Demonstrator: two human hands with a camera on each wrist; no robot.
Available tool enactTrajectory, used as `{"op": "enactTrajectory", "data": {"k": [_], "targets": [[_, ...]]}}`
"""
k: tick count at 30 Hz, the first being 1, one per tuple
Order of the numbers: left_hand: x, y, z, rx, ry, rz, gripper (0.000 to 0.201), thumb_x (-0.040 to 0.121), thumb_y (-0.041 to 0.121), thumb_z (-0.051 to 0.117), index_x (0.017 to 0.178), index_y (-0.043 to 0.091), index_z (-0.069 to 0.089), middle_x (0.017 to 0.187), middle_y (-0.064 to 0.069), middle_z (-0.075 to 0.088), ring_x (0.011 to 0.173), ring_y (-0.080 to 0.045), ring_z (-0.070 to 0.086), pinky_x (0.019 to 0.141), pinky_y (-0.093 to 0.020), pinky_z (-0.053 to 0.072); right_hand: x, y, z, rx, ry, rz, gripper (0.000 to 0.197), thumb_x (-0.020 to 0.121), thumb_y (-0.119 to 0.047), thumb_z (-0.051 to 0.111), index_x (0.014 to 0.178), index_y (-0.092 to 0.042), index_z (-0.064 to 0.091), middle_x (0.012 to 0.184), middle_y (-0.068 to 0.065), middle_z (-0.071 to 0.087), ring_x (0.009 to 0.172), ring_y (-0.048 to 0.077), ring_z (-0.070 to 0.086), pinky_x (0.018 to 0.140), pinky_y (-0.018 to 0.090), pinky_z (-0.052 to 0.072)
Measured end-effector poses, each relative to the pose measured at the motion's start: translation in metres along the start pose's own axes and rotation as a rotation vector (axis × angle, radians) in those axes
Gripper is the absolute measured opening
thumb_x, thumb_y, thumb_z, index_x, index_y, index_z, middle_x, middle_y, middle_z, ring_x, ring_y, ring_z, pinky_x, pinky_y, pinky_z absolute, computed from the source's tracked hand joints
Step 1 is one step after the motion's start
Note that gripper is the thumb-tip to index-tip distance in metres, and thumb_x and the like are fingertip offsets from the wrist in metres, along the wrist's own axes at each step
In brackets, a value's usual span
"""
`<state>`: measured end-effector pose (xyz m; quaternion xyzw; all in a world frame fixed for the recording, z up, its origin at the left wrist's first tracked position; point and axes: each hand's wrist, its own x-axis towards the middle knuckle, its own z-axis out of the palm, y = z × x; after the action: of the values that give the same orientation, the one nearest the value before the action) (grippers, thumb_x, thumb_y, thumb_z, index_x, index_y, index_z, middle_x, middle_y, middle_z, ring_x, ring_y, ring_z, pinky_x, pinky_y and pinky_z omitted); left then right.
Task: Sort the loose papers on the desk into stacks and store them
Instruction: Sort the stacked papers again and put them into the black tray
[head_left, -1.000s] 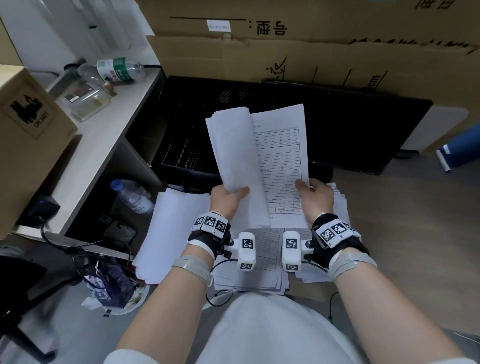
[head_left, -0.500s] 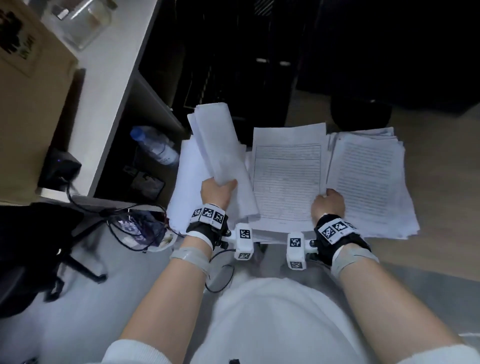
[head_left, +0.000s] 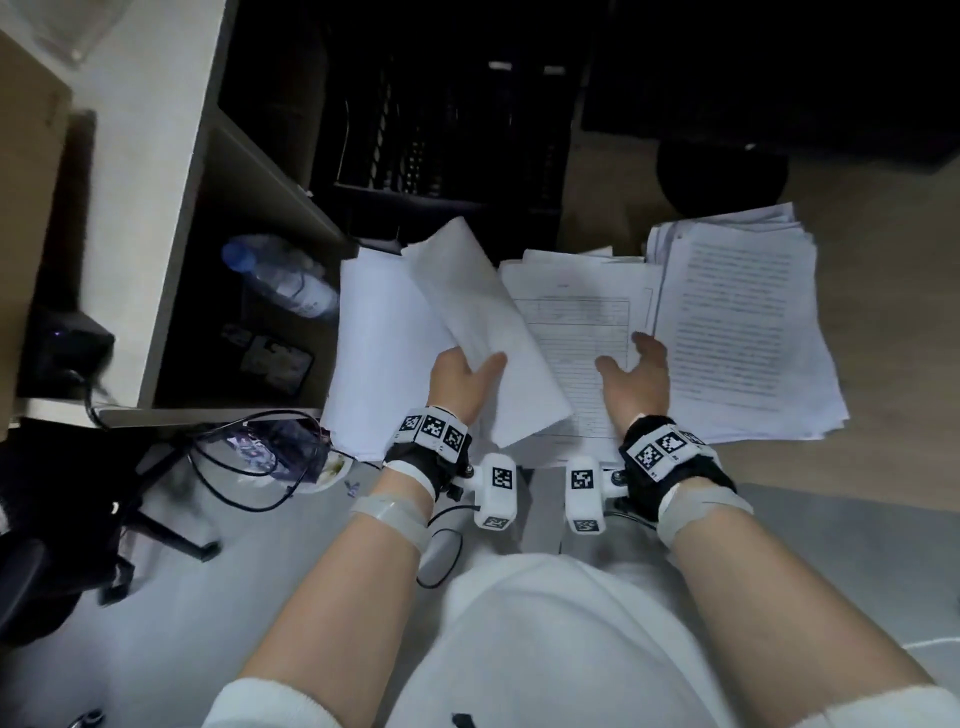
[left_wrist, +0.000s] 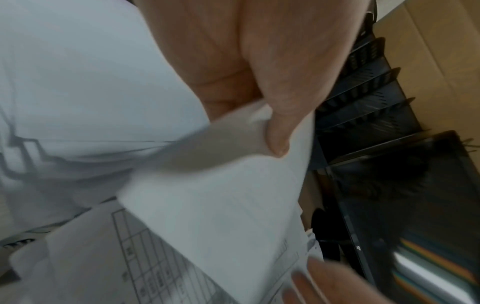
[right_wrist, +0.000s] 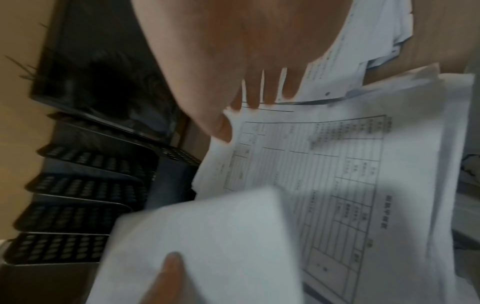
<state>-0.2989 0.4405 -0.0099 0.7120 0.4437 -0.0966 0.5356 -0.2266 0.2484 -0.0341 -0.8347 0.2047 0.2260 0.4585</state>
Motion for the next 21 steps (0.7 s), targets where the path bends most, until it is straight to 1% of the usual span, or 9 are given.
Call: {"op": "enactTrajectory", "data": {"k": [3,5,9,12,14,16,18,19,21], "targets": [[-0.002,0.014,0.007,0.047,0.016,0.033,0.040,0.074,0.030,0.087,0.102,0.003,0.075,0.099,-0.010,0.076,0.091,-0.021,0.072,0.086,-0.038,0.059,-0.015,-0.023,-0.003,0.179,-0.300,-0.115,0.042,0.089,-0.015,0.072,0.128,-0.014,0.058,0.125,0.003,0.064,0.111,0.010,0.061,0.095,0.021,0.048],[-0.006,0.024,0.012,0.030,0.004,0.059,0.046,0.066,0.034,0.091,0.100,0.006,0.077,0.095,-0.006,0.077,0.087,-0.018,0.072,0.084,-0.034,0.060,-0.024,-0.033,-0.006,0.200,-0.399,-0.195,0.043,0.087,-0.015,0.075,0.127,-0.014,0.058,0.120,0.001,0.066,0.107,0.010,0.063,0.094,0.022,0.050],[-0.019,0.047,0.026,-0.043,-0.011,0.138,0.046,0.071,0.043,0.088,0.102,0.010,0.076,0.089,0.003,0.075,0.082,-0.012,0.071,0.074,-0.020,0.055,-0.026,-0.035,-0.022,0.228,-0.264,-0.222,0.026,0.088,-0.015,0.074,0.112,-0.017,0.064,0.103,0.003,0.072,0.093,0.015,0.069,0.084,0.025,0.056],[-0.032,0.058,0.039,-0.106,-0.059,0.168,0.032,0.091,0.040,0.070,0.088,0.008,0.071,0.071,0.007,0.067,0.064,-0.004,0.063,0.060,-0.011,0.047,-0.017,-0.028,-0.043,0.265,-0.165,-0.181,0.014,0.091,-0.017,0.071,0.104,-0.011,0.069,0.099,0.005,0.073,0.090,0.017,0.069,0.076,0.013,0.052],[-0.036,0.060,0.046,-0.101,-0.074,0.162,0.038,0.096,0.042,0.063,0.083,0.007,0.071,0.068,0.003,0.065,0.063,-0.010,0.058,0.063,-0.021,0.047,-0.011,-0.026,-0.056,0.233,-0.146,-0.174,0.019,0.093,-0.017,0.067,0.109,-0.007,0.070,0.105,0.007,0.073,0.087,0.014,0.067,0.071,0.008,0.050],[-0.041,0.062,0.054,-0.103,-0.065,0.157,0.058,0.089,0.056,0.062,0.087,-0.001,0.072,0.072,-0.008,0.068,0.066,-0.020,0.060,0.068,-0.032,0.049,-0.007,-0.027,-0.069,0.311,-0.177,-0.121,0.021,0.096,-0.014,0.062,0.115,-0.006,0.067,0.108,0.009,0.071,0.083,0.013,0.066,0.068,0.014,0.053],[-0.046,0.064,0.065,-0.085,-0.039,0.169,0.076,0.081,0.069,0.059,0.091,-0.006,0.070,0.083,-0.023,0.071,0.071,-0.026,0.064,0.071,-0.042,0.055,-0.006,-0.030,-0.082,0.399,-0.217,-0.068,0.024,0.099,-0.026,0.059,0.118,-0.012,0.062,0.113,0.007,0.070,0.088,0.013,0.066,0.075,0.024,0.054],[-0.050,0.067,0.070,-0.073,-0.038,0.172,0.075,0.084,0.066,0.058,0.091,-0.007,0.069,0.088,-0.026,0.071,0.074,-0.028,0.065,0.074,-0.045,0.056,-0.004,-0.029,-0.089,0.401,-0.245,-0.053,0.030,0.099,-0.038,0.056,0.119,-0.017,0.061,0.116,0.004,0.069,0.094,0.013,0.066,0.083,0.029,0.053],[-0.062,0.076,0.079,-0.074,-0.034,0.181,0.058,0.098,0.052,0.054,0.090,-0.004,0.070,0.089,-0.023,0.071,0.078,-0.025,0.064,0.076,-0.041,0.054,-0.001,-0.027,-0.105,0.386,-0.319,-0.049,0.044,0.094,-0.057,0.054,0.121,-0.023,0.060,0.119,-0.003,0.068,0.104,0.013,0.065,0.091,0.034,0.050]]}}
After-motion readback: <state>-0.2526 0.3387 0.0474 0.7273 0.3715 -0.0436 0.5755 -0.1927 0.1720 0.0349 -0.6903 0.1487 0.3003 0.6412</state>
